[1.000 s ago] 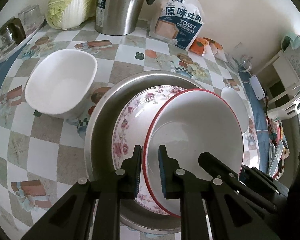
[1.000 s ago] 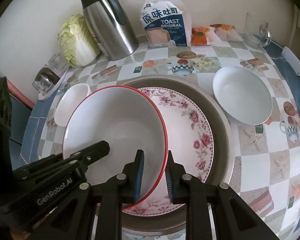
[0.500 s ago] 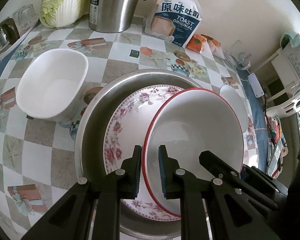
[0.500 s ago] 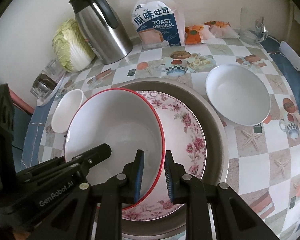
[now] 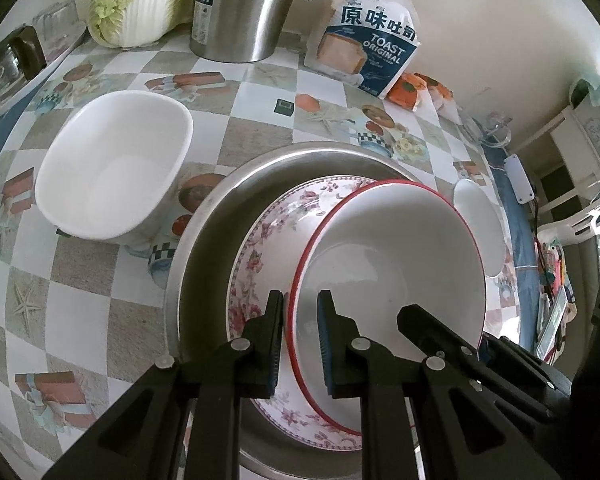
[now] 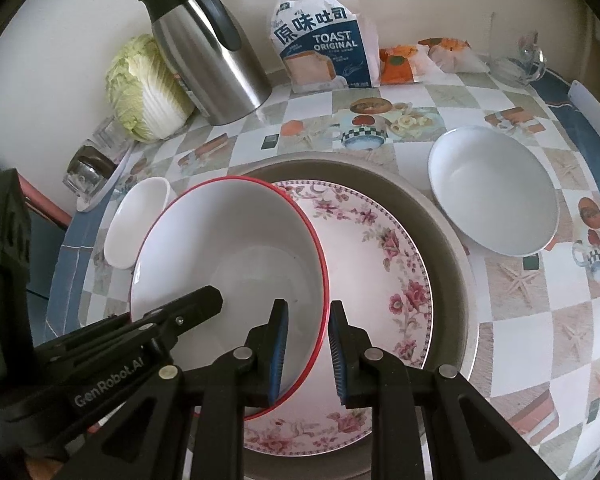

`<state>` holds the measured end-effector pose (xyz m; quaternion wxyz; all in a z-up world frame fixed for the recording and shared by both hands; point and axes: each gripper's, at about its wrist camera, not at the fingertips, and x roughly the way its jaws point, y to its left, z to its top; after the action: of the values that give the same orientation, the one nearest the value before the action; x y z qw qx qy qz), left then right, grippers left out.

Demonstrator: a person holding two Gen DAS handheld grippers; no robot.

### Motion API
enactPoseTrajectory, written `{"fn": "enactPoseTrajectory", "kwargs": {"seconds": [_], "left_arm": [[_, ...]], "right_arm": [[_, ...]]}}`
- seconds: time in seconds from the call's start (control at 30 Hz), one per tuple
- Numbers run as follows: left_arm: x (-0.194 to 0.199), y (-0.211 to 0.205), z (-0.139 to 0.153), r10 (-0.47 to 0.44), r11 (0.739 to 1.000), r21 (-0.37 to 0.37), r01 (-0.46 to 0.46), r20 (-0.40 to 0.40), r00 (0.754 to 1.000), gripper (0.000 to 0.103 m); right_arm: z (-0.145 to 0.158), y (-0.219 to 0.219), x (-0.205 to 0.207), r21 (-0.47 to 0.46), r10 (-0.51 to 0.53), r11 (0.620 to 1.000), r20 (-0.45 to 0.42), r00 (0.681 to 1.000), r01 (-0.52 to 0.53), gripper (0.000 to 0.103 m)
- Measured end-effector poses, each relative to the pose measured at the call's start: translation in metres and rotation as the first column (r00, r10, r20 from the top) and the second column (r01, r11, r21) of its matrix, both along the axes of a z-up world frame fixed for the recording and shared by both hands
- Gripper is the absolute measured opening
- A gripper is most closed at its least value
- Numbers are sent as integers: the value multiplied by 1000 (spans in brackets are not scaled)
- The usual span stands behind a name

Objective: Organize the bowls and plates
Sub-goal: 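Lower the red-rimmed bowl into the basin onto the pink-floral plate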

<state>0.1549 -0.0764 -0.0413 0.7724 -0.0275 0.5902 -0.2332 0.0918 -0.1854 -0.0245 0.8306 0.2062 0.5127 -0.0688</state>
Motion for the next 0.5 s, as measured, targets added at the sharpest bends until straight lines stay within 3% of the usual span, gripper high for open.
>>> {"fn": "enactPoseTrajectory", "kwargs": {"seconds": [0.5], "left_arm": [[2, 1, 0, 13, 1000, -29, -13, -4, 1000, 16]], "right_arm": [[-1, -3, 0, 17, -8, 1000, 4, 1000, 8, 22]]}}
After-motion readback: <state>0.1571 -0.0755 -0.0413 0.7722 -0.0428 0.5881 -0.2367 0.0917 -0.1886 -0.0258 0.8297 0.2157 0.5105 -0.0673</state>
